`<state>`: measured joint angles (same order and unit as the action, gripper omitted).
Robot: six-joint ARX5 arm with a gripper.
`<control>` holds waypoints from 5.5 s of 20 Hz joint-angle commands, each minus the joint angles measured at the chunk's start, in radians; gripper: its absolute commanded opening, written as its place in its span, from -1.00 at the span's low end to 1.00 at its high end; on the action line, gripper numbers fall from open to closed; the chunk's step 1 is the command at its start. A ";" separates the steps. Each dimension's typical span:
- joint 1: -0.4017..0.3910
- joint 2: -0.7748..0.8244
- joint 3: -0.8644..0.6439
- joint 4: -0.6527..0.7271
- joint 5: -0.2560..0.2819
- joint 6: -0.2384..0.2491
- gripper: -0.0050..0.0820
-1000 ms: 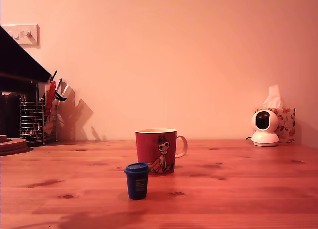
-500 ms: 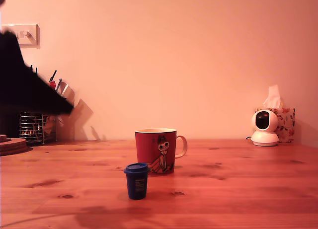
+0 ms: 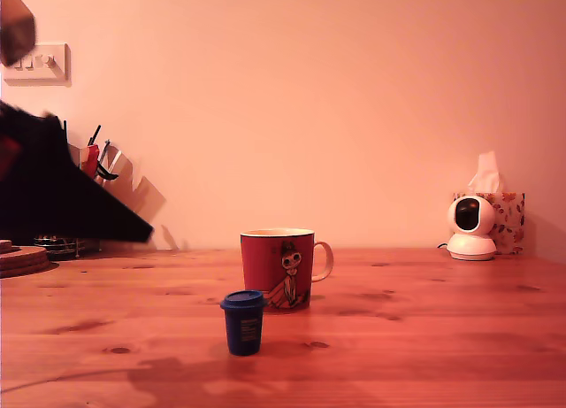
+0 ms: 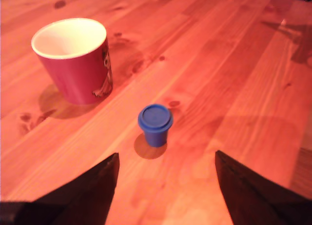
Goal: Pick up the coffee capsules on the table and drop them inside the coffee cup
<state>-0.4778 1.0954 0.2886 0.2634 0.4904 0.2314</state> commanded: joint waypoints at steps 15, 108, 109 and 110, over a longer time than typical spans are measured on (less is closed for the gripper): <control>-0.003 0.275 -0.020 0.282 0.052 0.005 0.42; -0.087 0.357 0.299 0.020 -0.043 -0.100 -0.63; -0.087 0.330 0.303 -0.008 -0.065 -0.132 -0.63; -0.087 0.303 0.306 -0.035 -0.084 -0.157 -0.63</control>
<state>-0.5625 1.4082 0.5877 0.2417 0.4175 0.1089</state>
